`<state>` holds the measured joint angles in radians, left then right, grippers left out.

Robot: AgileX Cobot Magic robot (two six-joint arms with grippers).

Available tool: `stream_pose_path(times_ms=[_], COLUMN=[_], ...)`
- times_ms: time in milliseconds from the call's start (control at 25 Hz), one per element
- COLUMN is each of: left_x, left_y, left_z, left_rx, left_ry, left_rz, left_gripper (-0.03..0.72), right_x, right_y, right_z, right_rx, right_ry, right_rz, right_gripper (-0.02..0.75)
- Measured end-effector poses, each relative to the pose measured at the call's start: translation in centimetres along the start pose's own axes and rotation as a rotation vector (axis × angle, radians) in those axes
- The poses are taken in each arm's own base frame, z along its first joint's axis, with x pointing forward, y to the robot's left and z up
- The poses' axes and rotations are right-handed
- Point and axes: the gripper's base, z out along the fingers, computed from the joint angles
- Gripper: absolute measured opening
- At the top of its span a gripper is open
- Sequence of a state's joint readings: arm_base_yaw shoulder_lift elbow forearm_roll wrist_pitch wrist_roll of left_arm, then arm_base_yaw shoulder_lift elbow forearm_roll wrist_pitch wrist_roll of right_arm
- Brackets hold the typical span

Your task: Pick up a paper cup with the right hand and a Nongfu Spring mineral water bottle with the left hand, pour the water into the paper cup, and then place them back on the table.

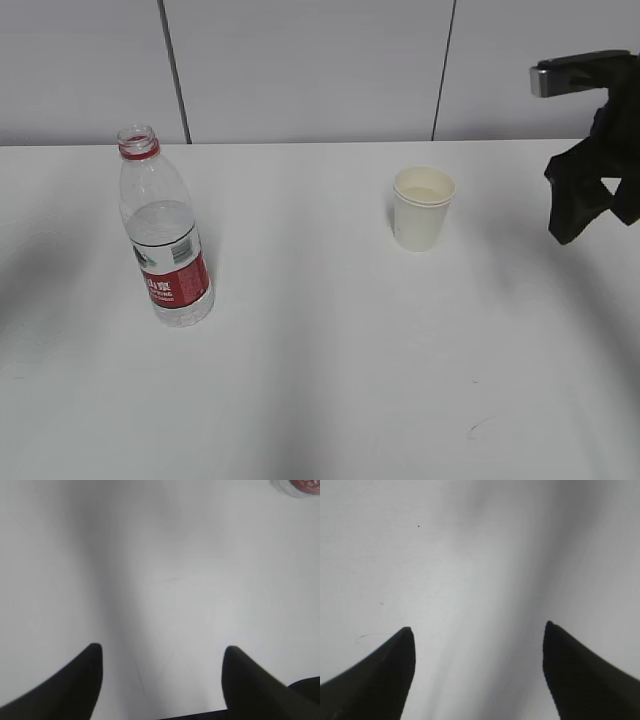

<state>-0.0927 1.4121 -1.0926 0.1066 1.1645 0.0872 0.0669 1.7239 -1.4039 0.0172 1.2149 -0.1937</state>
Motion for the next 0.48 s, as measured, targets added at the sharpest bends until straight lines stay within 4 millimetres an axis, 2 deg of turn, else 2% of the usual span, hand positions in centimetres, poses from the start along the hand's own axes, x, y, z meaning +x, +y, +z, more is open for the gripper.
stream_pose_path(times_ms=[480], left_x=[2.9], left_y=[0.0], left_z=[-4.4], left_rx=[-0.004], left_ry=[-0.097], left_rz=[-0.020], left_gripper=[0.460], right_x=[2.5], right_y=[0.9], right_z=[-6.4], right_rx=[-0.012], right_ry=[-0.182], right_rz=[0.012], right_gripper=[0.591])
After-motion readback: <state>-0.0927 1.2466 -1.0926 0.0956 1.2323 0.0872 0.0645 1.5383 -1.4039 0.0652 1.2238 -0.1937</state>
